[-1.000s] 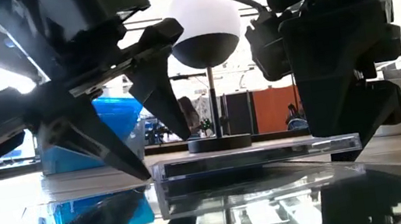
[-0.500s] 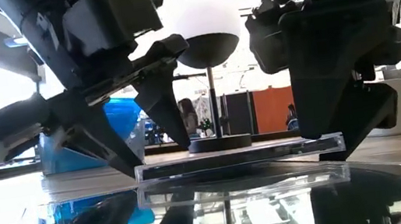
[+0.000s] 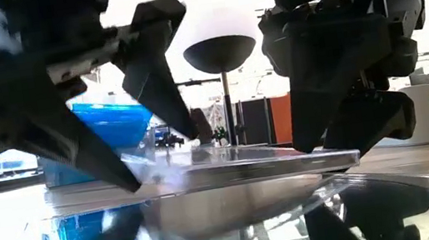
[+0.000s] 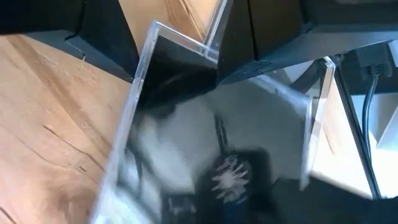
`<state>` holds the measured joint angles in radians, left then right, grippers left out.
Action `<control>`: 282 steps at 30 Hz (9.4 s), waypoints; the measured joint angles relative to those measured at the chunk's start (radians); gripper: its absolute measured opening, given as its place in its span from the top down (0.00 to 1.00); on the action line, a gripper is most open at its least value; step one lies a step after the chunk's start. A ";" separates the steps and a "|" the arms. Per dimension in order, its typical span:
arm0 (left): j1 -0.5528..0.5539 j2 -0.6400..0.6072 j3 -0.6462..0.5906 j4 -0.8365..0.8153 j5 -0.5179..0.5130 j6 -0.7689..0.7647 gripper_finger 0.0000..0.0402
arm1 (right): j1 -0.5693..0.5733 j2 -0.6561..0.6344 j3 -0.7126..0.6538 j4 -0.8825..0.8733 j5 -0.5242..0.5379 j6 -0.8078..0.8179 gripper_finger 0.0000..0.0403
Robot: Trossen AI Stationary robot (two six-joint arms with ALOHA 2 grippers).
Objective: Pick & place jewel cases by type
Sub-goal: Put the top black CD case into the gray bin
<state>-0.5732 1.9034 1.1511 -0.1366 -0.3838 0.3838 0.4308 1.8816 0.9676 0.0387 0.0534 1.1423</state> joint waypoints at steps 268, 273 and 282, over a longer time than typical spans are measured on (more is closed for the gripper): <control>0.614 0.332 0.500 0.534 0.276 0.650 0.97 | 0.657 -0.692 -0.001 -1.137 0.806 0.181 0.78; 0.613 0.475 0.695 0.545 0.163 0.659 0.97 | 0.666 -0.691 -0.001 -1.132 0.765 0.194 0.78; 0.625 0.628 0.948 0.404 0.159 0.568 0.74 | 0.665 -0.691 -0.001 -1.120 0.719 0.211 0.78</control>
<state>0.0521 2.5313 2.0991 0.2676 -0.2249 0.9521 1.0962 1.1904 0.9665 -1.0816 0.7719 1.3529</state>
